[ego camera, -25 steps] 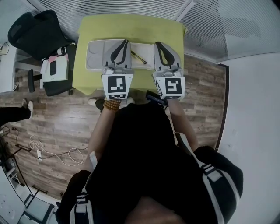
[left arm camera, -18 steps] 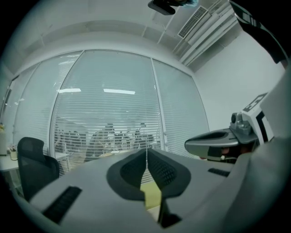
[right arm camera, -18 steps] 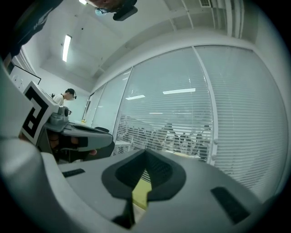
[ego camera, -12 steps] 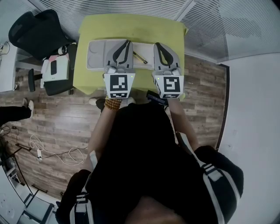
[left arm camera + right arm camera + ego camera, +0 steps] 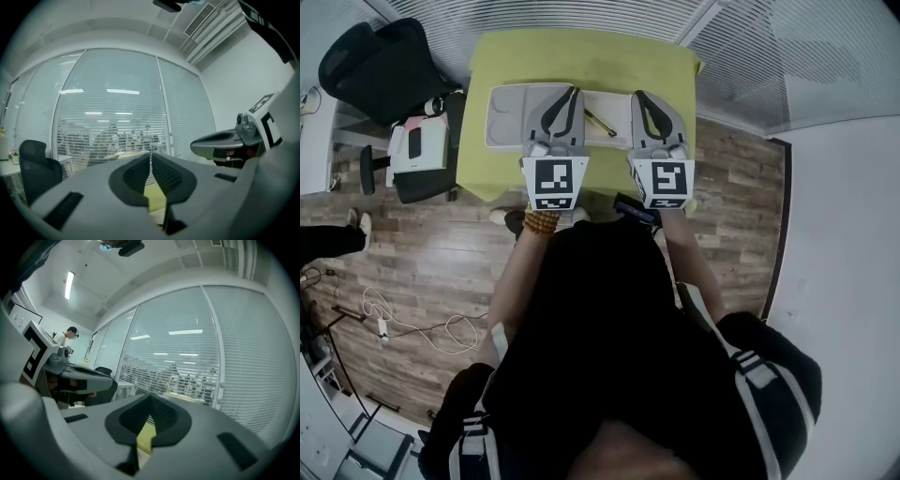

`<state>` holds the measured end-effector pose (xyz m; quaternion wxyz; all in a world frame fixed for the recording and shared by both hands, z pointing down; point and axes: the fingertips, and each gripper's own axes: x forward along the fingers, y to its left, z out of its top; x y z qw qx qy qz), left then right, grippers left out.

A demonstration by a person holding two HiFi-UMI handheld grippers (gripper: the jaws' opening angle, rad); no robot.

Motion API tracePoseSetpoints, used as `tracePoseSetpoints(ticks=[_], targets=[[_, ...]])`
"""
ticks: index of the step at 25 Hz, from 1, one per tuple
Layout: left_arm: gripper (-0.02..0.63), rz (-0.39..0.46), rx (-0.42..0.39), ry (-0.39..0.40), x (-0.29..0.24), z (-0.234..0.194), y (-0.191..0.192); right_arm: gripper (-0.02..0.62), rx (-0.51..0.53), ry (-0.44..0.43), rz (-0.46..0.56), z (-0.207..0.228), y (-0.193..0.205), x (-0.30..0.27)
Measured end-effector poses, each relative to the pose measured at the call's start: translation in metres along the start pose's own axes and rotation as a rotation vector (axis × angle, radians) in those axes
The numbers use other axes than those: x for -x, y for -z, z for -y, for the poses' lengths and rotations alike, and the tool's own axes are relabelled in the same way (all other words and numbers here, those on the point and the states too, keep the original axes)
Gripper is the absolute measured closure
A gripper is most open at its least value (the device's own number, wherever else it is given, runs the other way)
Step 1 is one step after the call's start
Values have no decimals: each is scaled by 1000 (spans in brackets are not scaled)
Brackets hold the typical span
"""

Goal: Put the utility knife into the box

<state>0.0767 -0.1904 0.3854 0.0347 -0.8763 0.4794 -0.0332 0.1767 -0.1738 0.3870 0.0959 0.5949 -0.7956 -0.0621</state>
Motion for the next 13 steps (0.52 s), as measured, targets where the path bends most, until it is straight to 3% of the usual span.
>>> tracePoseSetpoints(ticks=[13], targets=[[589, -30, 6, -10, 3, 0, 13, 598, -1, -9, -26, 5, 16, -4]])
